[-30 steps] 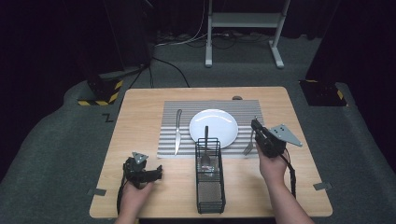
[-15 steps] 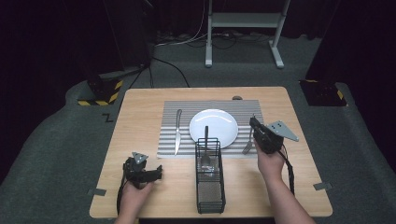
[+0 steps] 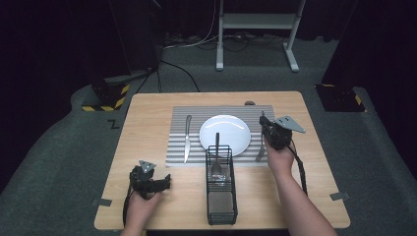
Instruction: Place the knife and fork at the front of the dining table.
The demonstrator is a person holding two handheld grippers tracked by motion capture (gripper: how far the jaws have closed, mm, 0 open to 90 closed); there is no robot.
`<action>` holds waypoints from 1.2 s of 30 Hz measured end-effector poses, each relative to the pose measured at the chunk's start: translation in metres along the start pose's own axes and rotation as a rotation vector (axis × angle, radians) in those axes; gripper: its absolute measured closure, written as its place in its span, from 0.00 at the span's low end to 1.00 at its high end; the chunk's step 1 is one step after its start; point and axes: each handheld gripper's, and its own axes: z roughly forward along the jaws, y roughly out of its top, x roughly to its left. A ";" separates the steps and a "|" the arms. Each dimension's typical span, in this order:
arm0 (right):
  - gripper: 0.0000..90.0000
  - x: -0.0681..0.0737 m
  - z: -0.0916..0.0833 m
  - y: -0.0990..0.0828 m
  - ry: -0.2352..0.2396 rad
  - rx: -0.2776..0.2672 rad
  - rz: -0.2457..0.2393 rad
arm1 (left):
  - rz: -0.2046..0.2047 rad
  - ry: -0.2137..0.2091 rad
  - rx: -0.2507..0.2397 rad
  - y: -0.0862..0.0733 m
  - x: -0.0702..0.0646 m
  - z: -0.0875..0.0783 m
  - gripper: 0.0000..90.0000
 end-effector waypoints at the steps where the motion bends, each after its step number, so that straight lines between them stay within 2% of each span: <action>1: 0.94 -0.001 0.004 0.000 -0.002 0.007 0.007 | 0.002 0.001 0.000 0.000 0.000 0.000 0.05; 6: 0.94 -0.006 0.022 -0.002 -0.011 0.046 0.030 | 0.001 -0.001 -0.001 0.000 0.000 0.000 0.06; 14: 0.93 -0.009 0.045 -0.008 -0.016 0.092 0.033 | -0.001 0.006 -0.004 -0.001 -0.001 -0.001 0.06; 19: 0.93 -0.013 0.060 -0.012 -0.018 0.143 0.041 | -0.002 0.010 -0.005 -0.001 -0.001 -0.001 0.06; 23: 0.92 -0.016 0.065 -0.015 -0.028 0.157 0.067 | -0.003 0.010 -0.007 -0.001 -0.001 -0.001 0.07; 36: 0.90 -0.025 0.073 -0.022 -0.071 0.201 0.048 | 0.004 0.006 -0.011 -0.002 -0.001 -0.001 0.08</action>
